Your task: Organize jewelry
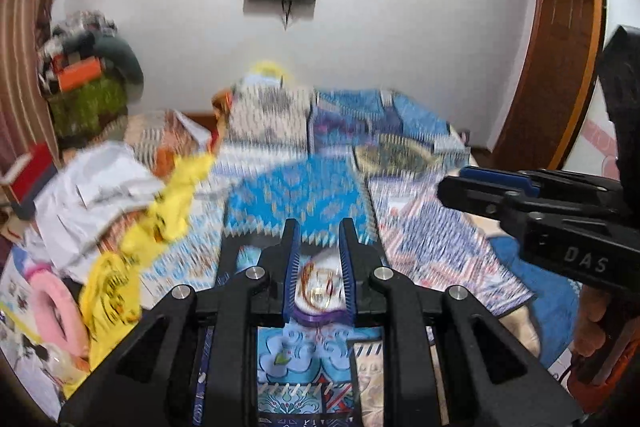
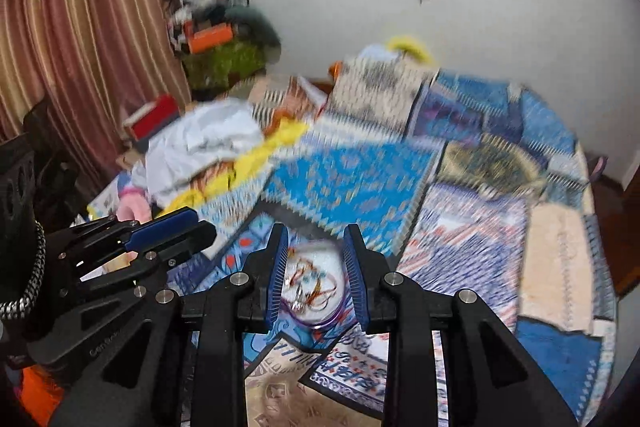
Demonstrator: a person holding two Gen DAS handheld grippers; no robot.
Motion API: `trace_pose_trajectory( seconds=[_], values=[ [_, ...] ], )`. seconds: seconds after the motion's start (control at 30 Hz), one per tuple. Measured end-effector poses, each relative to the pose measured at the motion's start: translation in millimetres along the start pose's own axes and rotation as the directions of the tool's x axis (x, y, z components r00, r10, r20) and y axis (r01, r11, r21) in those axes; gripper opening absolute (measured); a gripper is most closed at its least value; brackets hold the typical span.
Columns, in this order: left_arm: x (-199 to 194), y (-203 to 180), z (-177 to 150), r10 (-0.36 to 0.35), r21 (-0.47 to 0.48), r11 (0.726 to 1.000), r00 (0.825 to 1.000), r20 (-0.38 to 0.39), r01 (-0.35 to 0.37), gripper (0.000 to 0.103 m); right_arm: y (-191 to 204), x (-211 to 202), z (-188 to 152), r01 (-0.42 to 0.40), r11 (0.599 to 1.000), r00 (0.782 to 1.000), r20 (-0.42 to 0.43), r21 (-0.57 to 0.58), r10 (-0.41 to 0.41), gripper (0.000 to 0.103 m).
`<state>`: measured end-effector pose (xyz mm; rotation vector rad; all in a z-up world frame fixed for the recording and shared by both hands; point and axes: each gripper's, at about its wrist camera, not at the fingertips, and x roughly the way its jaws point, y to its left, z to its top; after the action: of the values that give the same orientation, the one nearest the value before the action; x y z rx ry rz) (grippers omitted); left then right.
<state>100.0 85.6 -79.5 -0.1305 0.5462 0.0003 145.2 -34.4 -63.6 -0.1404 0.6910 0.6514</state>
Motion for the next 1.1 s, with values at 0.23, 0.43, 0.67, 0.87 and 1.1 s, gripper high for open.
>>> trace_pose_trajectory(
  seconds=[0.23,0.43,0.67,0.87,1.1],
  values=[
    [-91.1,-27.2,26.5,0.041,0.039,0.998,0.964,0.261,-0.053,0.034,12.1,-94.8,8.4,0.065,0.998,0.962,0.268,-0.008,-0.060,0.026],
    [-144.6,-45.6,25.6,0.072,0.041,0.995,0.918,0.390,-0.096,0.057,24.4,-152.9,-1.5,0.104,0.995,0.898,0.428,0.012,-0.099,0.046],
    [-172.6,-59.0,9.7,0.124,0.024,0.988,0.882,0.456,-0.151,0.101,37.5,-176.6,-18.2,0.177,0.983,0.848,0.499,0.051,-0.179,0.088],
    [-173.0,-62.4,1.5,0.133,0.027,0.987,0.890,0.436,-0.160,0.102,36.9,-179.2,-25.4,0.225,0.971,0.825,0.513,0.085,-0.236,0.102],
    [-174.8,-64.7,-2.9,0.127,0.025,0.988,0.892,0.433,-0.153,0.102,35.4,-185.2,-32.6,0.229,0.969,0.825,0.509,0.096,-0.245,0.102]
  ],
)
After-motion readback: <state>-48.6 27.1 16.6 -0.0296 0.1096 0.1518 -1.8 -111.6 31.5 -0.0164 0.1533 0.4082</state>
